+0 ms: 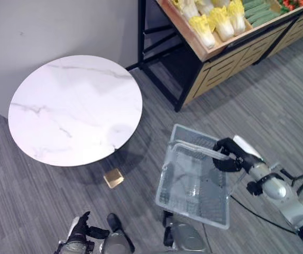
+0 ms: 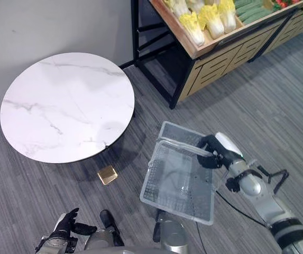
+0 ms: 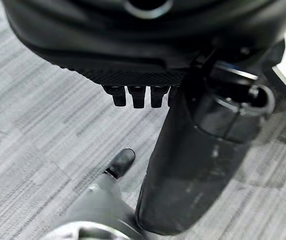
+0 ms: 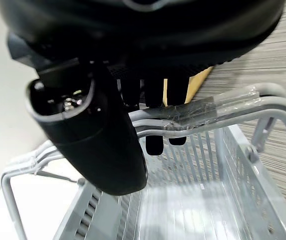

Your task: Get the vegetables into the basket

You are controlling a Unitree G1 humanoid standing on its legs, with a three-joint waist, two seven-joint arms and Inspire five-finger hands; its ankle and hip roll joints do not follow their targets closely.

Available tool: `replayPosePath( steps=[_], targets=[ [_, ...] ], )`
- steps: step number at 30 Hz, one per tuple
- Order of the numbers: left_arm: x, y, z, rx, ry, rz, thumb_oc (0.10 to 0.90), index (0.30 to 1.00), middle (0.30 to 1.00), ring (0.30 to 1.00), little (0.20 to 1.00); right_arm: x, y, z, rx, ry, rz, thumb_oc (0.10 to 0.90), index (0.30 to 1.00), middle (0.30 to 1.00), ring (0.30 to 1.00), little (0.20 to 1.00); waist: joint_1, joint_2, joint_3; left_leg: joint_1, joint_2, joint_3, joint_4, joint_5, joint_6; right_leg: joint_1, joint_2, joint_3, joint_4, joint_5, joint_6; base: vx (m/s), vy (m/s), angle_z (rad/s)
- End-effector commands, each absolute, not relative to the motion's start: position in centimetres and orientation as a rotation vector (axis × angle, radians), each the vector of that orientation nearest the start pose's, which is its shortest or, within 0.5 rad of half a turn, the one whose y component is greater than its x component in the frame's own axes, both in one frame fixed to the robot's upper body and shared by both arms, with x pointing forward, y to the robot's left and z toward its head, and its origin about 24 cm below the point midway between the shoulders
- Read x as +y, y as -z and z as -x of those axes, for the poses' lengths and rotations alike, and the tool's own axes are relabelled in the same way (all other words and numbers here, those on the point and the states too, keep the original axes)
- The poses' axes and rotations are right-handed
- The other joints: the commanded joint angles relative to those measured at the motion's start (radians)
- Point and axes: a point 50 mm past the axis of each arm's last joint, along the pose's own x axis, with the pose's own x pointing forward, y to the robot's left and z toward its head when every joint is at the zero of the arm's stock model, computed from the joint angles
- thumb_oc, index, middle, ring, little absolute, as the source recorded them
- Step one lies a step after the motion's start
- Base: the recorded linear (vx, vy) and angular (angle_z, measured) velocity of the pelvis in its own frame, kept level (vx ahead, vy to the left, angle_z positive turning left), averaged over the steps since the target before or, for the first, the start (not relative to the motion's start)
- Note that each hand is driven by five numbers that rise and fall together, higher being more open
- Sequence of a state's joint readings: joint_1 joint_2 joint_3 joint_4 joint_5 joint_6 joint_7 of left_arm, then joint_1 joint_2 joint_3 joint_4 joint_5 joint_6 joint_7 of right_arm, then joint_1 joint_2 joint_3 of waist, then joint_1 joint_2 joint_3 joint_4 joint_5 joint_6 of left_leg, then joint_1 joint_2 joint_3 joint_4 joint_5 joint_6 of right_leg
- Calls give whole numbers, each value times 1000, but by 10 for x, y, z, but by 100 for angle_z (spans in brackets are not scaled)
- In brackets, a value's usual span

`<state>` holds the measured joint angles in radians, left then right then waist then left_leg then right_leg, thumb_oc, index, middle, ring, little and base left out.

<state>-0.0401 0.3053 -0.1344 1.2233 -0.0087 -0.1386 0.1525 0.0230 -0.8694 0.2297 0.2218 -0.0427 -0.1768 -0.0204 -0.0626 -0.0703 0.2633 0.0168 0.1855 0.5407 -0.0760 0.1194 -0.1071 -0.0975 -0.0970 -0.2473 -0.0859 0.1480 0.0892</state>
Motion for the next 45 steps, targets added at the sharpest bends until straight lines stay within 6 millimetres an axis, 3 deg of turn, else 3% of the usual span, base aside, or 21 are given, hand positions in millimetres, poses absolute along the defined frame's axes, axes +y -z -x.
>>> replayPosePath(
  steps=[1, 6, 7, 8, 10, 11, 12, 15, 16, 17, 20, 22, 29, 31, 35, 37, 45],
  targets=[
    [270, 141, -120, 1035, -189, -467, 900, 1000, 1000, 1000, 1000, -286, -134, -259, -257, -32, 954, 400, 300, 300, 300, 300, 2, 0, -25, -32, -15, -75, 68, -74, -15, 61, -97, -2, 98, -114, 115, 4, -209, 5],
    [259, 141, -129, 995, -146, -462, 900, 1000, 1000, 1000, 1000, -309, -144, -244, -235, 29, 1184, 400, 300, 300, 300, 300, -37, 36, -1, -47, 26, -82, 114, -56, -48, 47, -75, 23, 128, -157, 86, -12, -200, 0],
    [254, 138, -138, 955, -127, -457, 900, 1000, 1000, 1000, 1000, -317, -152, -238, -239, 49, 1290, 400, 300, 300, 300, 300, -46, 43, 21, -76, 65, -110, 219, -57, -77, 57, -55, 45, 118, -171, 60, -14, -272, -16],
    [253, 138, -139, 955, -125, -457, 900, 1000, 1000, 1000, 1000, -317, -152, -237, -238, 51, 1291, 400, 300, 300, 300, 300, -45, 45, 22, -78, 69, -112, 226, -60, -78, 59, -52, 44, 117, -171, 58, -52, -274, -26],
    [253, 135, -143, 924, -157, -414, 900, 1000, 1000, 1000, 1000, -322, -153, -242, -225, 63, 1339, 400, 300, 300, 300, 300, -22, 43, 42, -110, 39, -256, 265, -26, -67, 50, -35, 83, 116, -158, 40, -30, -77, -50],
    [249, 135, -146, 906, -171, -381, 900, 1000, 1000, 1000, 1000, -323, -152, -248, -219, 69, 1352, 400, 300, 300, 300, 300, 2, 38, 47, -127, -29, -413, 202, -71, -43, 38, -35, 130, 124, -159, 43, 67, -10, -84],
    [248, 134, -147, 892, -176, -367, 900, 1000, 1000, 1000, 1000, -322, -152, -252, -220, 71, 1347, 400, 300, 300, 300, 300, 19, 37, 49, -136, -53, -500, 170, -83, -34, 30, -27, 169, 128, -158, 46, 81, -21, -94],
    [250, 132, -148, 877, -195, -353, 900, 1000, 1000, 1000, 1000, -320, -147, -259, -210, 66, 1335, 400, 300, 300, 300, 300, 36, 34, 37, -182, -48, -614, 87, -33, -36, 14, -15, 236, 123, -146, 56, 75, 38, -151],
    [250, 132, -148, 878, -196, -352, 900, 1000, 1000, 1000, 1000, -320, -147, -260, -210, 65, 1335, 400, 300, 300, 300, 300, 35, 33, 36, -182, -48, -615, 84, -31, -36, 13, -15, 235, 123, -146, 56, 131, 106, -70],
    [249, 130, -153, 851, -189, -345, 900, 1000, 1000, 1000, 1000, -319, -145, -263, -207, 65, 1322, 400, 300, 300, 300, 300, 49, 39, 35, -201, -67, -685, 42, -1, -37, 22, -7, 270, 122, -147, 62, 123, 136, -42],
    [247, 132, -149, 866, -170, -351, 900, 1000, 1000, 1000, 1000, -319, -139, -262, -184, 55, 1327, 400, 300, 300, 300, 300, 44, 40, 33, -185, -75, -650, 57, -19, -27, 24, -15, 298, 130, -153, 72, 84, 225, -57],
    [246, 133, -148, 877, -132, -377, 900, 1000, 1000, 1000, 1000, -324, -128, -258, -134, 73, 1308, 400, 300, 300, 300, 300, 26, 38, 26, -164, -100, -602, 46, -37, -4, 5, -46, 335, 135, -135, 93, 78, 365, -97],
    [257, 131, -148, 890, -152, -362, 900, 1000, 1000, 1000, 1000, -337, -97, -255, -3, 150, 1247, 400, 300, 300, 300, 300, 11, 9, 10, -111, -148, -454, 55, -99, 52, -41, -112, 402, 102, -9, 167, 42, 266, -48],
    [261, 130, -146, 891, -150, -355, 900, 1000, 1000, 1000, 1000, -337, -92, -259, 16, 153, 1238, 400, 300, 300, 300, 300, 15, 3, 12, -98, -143, -411, 57, -108, 56, -64, -119, 379, 108, 39, 173, -5, 106, -87],
    [266, 130, -143, 902, -150, -363, 900, 1000, 1000, 1000, 1000, -340, -82, -259, 60, 158, 1253, 400, 300, 300, 300, 300, 42, 9, 20, -78, -111, -346, 67, -117, 60, -49, -141, 167, 155, -3, 149, -52, 71, -58],
    [267, 130, -142, 906, -156, -364, 900, 1000, 1000, 1000, 1000, -344, -75, -257, 99, 168, 1256, 400, 300, 300, 300, 300, 52, 6, 11, -79, -102, -318, 75, -118, 57, -36, -148, 114, 164, -16, 139, -54, 27, -66],
    [274, 134, -132, 966, -186, -392, 900, 1000, 1000, 1000, 1000, -352, -54, -242, 190, 185, 1218, 400, 300, 300, 300, 300, 45, -8, -29, -43, -77, -288, 64, -108, 25, 9, -111, 124, 57, -26, 126, 27, -106, -34]
  ],
)
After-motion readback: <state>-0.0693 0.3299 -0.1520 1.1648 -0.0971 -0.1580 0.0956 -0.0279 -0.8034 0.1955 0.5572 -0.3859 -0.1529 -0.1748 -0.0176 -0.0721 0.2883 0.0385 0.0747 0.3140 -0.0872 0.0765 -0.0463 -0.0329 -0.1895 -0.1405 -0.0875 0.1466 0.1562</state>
